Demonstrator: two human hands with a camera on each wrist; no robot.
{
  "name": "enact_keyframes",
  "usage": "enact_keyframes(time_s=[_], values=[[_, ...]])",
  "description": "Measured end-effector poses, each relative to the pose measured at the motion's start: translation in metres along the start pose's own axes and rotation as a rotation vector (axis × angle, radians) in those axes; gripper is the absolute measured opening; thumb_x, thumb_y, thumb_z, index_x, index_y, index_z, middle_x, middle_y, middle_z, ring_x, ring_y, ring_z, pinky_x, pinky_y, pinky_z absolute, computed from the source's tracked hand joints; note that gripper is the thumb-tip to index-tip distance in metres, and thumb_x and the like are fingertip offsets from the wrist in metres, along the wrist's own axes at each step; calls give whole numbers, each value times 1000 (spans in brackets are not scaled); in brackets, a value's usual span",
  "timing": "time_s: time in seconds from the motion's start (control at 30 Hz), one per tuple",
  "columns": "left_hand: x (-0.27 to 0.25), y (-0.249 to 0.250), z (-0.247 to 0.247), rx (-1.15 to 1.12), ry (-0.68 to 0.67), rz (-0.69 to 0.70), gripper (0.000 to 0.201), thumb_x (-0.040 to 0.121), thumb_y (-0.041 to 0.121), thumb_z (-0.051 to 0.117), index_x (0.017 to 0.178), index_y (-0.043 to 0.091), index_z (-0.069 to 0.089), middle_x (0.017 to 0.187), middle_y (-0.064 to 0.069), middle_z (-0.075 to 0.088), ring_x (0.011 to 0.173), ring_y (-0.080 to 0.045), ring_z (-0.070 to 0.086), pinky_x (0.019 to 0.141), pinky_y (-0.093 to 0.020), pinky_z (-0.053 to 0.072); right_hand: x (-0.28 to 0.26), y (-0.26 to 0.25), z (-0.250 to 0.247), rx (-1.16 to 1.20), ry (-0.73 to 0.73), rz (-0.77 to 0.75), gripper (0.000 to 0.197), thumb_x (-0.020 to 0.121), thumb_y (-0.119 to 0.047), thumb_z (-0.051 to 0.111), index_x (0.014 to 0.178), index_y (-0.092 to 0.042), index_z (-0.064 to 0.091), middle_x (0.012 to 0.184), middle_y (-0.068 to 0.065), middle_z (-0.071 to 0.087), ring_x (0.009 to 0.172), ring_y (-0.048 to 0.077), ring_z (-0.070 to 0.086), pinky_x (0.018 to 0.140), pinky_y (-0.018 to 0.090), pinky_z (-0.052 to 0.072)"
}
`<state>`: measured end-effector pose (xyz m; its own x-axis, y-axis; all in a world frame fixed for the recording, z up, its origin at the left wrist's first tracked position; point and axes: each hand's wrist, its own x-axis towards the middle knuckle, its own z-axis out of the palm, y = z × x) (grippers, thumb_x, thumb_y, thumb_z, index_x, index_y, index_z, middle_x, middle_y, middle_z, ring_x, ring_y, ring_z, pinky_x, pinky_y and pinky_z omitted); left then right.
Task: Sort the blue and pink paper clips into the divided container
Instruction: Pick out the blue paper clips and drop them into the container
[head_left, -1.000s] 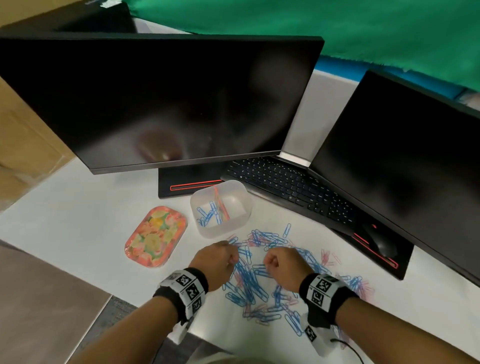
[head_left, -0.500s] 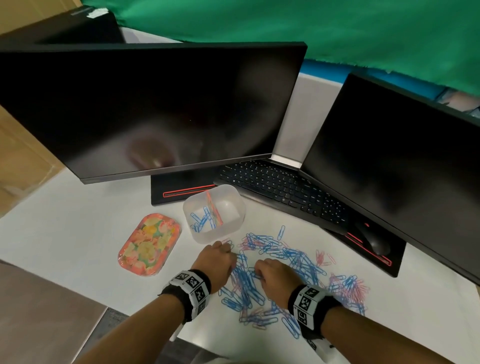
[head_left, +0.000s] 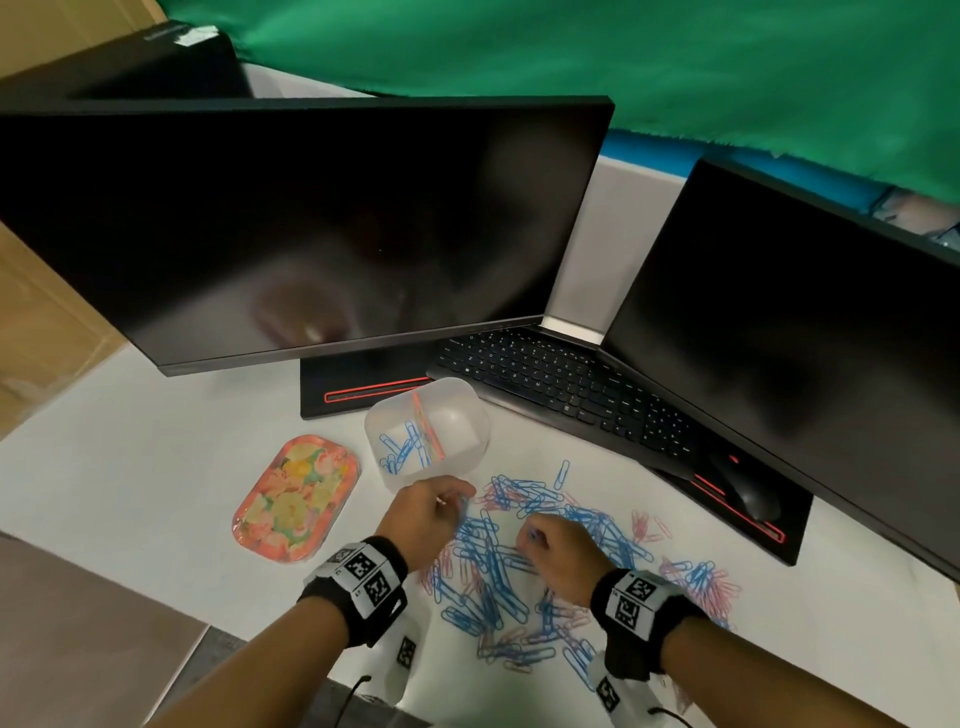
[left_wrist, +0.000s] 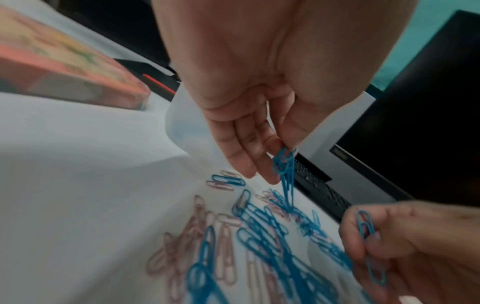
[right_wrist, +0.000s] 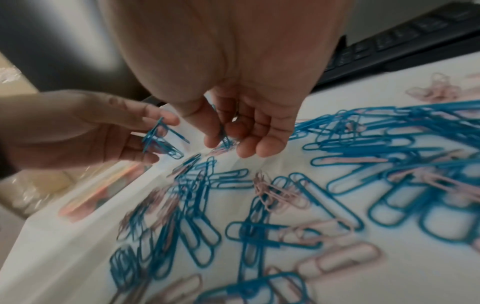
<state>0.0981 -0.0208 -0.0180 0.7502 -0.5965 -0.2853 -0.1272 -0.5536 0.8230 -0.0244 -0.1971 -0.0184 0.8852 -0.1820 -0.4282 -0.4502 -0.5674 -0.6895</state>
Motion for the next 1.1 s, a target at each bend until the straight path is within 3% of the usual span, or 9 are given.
enact_keyframes(time_s=[0.07, 0.13, 0.27, 0.37, 0.47, 0.67, 0.8, 0.93, 1.1], values=[[-1, 4, -3, -187, 9, -64, 30, 95, 3, 43, 93, 18, 70, 82, -5, 63, 56, -3, 59, 65, -20, 48, 3, 1, -4, 89, 20, 61, 25, 95, -11, 40, 75, -4, 53, 68, 10, 51, 59, 19, 43, 57, 28, 35], [-4, 9, -4, -499, 4, -156, 30, 98, -1, 41, 87, 8, 67, 89, -12, 61, 73, -13, 70, 73, -30, 55, 5, 2, -8, 162, 37, 80, 30, 93, -9, 38, 68, -10, 54, 66, 8, 52, 62, 20, 48, 62, 30, 41], [-4, 19, -4, -805, 41, -290, 29, 98, -1, 38, 80, 3, 60, 82, -15, 58, 71, -29, 65, 59, -28, 51, 6, 0, -11, 248, 17, 93, 31, 91, -7, 36, 66, -10, 55, 65, 6, 57, 62, 18, 53, 61, 31, 44], [-4, 20, -1, -703, 67, -321, 32, 95, -1, 36, 71, 7, 56, 71, -10, 52, 62, -19, 47, 51, -24, 33, 8, -2, -7, 243, 15, 78, 26, 93, -7, 35, 71, -9, 47, 67, 10, 50, 60, 21, 45, 59, 33, 38], [-5, 21, 0, -658, 77, -338, 34, 94, -2, 34, 66, 7, 52, 66, -8, 60, 58, -13, 53, 44, -15, 34, 5, -6, -1, 27, 14, -6, 20, 96, -12, 36, 76, -12, 34, 68, 6, 36, 57, 17, 27, 56, 30, 25], [-8, 19, 7, -603, -12, -464, 23, 96, 10, 35, 75, 12, 44, 51, -2, 40, 41, -15, 37, 44, -21, 25, -3, -12, 8, -468, -31, -230, 20, 80, -12, 53, 87, -17, 35, 92, -1, 38, 82, 17, 35, 68, 26, 27], [-8, 11, 15, -195, -65, -356, 26, 89, 40, 59, 75, 19, 54, 69, 4, 56, 61, -14, 51, 61, -26, 39, -1, -12, 13, -544, -40, -197, 20, 82, -2, 49, 91, -16, 39, 102, 7, 47, 91, 23, 43, 71, 27, 25], [-10, 10, 27, 60, -129, -272, 21, 83, 40, 64, 75, 21, 60, 78, 6, 60, 70, -8, 54, 58, -21, 38, -3, -14, 14, -470, -47, -117, 20, 83, 1, 44, 87, -16, 35, 89, 3, 41, 78, 19, 38, 59, 29, 25], [-10, 24, 20, -654, -99, -591, 33, 96, 38, 49, 87, 9, 59, 60, -5, 51, 47, -16, 43, 46, -22, 35, -2, -13, 14, -454, -55, -69, 18, 83, 1, 43, 86, -15, 35, 86, 7, 44, 75, 21, 41, 63, 30, 32]])
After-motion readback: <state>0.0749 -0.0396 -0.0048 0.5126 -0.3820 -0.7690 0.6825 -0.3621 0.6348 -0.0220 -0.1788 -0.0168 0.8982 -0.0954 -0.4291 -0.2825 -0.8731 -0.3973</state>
